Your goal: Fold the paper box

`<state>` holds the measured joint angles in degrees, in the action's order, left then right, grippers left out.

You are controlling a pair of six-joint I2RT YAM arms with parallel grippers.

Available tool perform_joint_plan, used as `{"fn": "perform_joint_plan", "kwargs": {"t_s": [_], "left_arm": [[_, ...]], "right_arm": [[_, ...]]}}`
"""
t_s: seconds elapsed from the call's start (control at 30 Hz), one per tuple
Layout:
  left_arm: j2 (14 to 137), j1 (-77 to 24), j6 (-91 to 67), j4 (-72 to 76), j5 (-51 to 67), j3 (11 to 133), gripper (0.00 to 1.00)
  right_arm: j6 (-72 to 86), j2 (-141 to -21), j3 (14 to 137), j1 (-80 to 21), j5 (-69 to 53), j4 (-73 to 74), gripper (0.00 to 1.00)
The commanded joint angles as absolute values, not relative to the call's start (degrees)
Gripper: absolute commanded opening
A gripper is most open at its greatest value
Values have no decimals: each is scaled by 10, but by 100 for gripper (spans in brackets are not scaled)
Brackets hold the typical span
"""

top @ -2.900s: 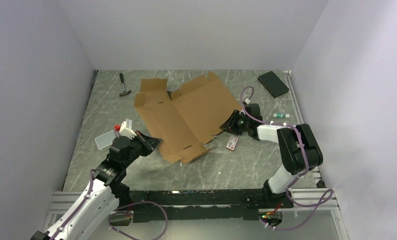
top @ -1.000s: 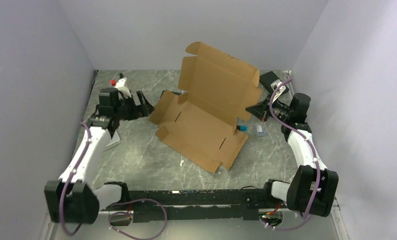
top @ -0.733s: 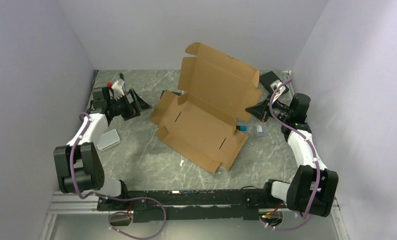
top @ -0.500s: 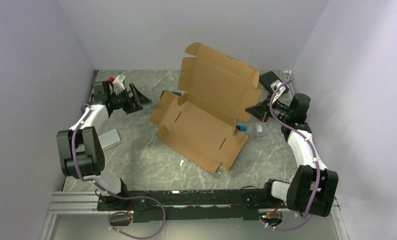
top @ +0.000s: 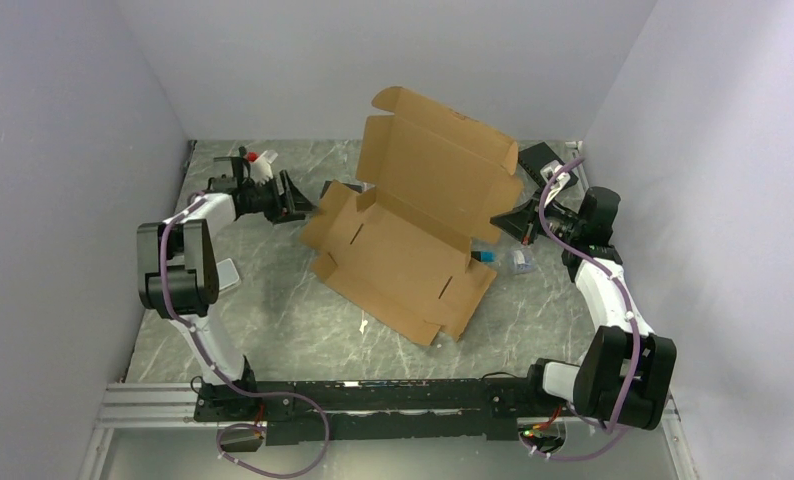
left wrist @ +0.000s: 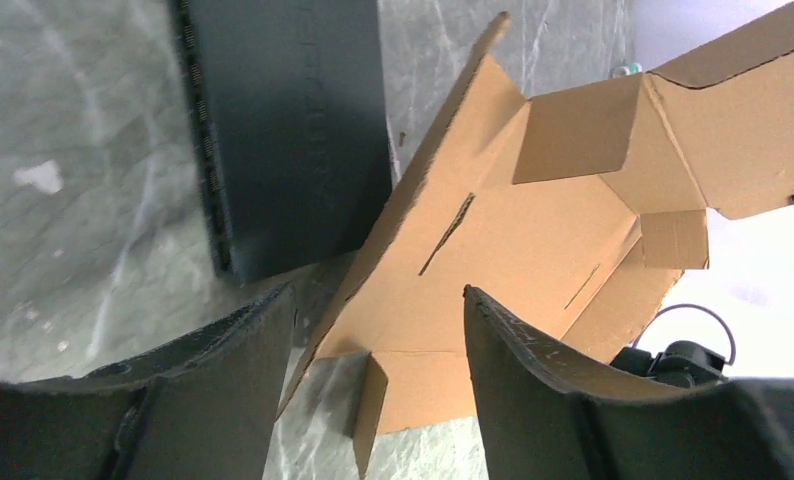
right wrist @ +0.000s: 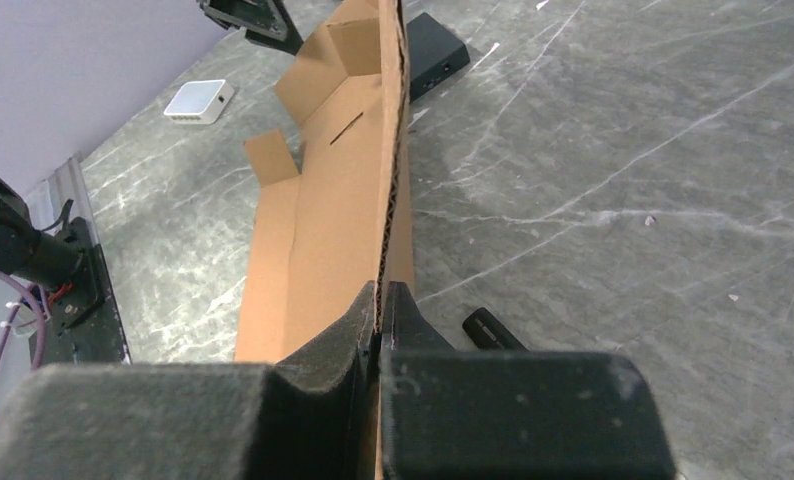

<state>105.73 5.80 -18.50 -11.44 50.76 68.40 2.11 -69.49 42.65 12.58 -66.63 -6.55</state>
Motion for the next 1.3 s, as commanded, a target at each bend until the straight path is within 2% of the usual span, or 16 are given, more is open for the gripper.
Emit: {"fn": "perform_joint_plan", "kwargs": {"t_s": [0.0, 0.2, 0.27, 0.33, 0.43, 0.47, 0.7, 0.9, 1.03, 1.27], "left_arm": [[1073, 31, -137, -135, 505, 725, 64], [1081, 10, -116, -170, 448, 740, 49], [1079, 4, -112, -176, 435, 743, 41], [1078, -8, -105, -187, 424, 749, 30], [1060, -23, -90, -201, 399, 754, 4], [1047, -27, -82, -203, 385, 752, 0], [861, -90, 2, -171, 224, 689, 0], [745, -130, 89, -130, 154, 647, 0], [709, -145, 122, -138, 144, 658, 0], [683, -157, 148, -167, 140, 679, 0]], "right_arm": [[19, -697, 433, 128, -696, -89, 0], [20, -697, 432, 128, -697, -90, 0], [20, -696, 432, 128, -697, -90, 0], [21, -697, 433, 128, -698, -89, 0], [21, -696, 434, 128, -698, -89, 0], [21, -695, 433, 128, -699, -89, 0], [8, -691, 442, 133, -706, -71, 0], [5, -685, 446, 133, -730, -62, 1], [-27, -671, 448, 133, -743, -49, 11], [-74, -643, 466, 139, -769, -3, 50]]}}
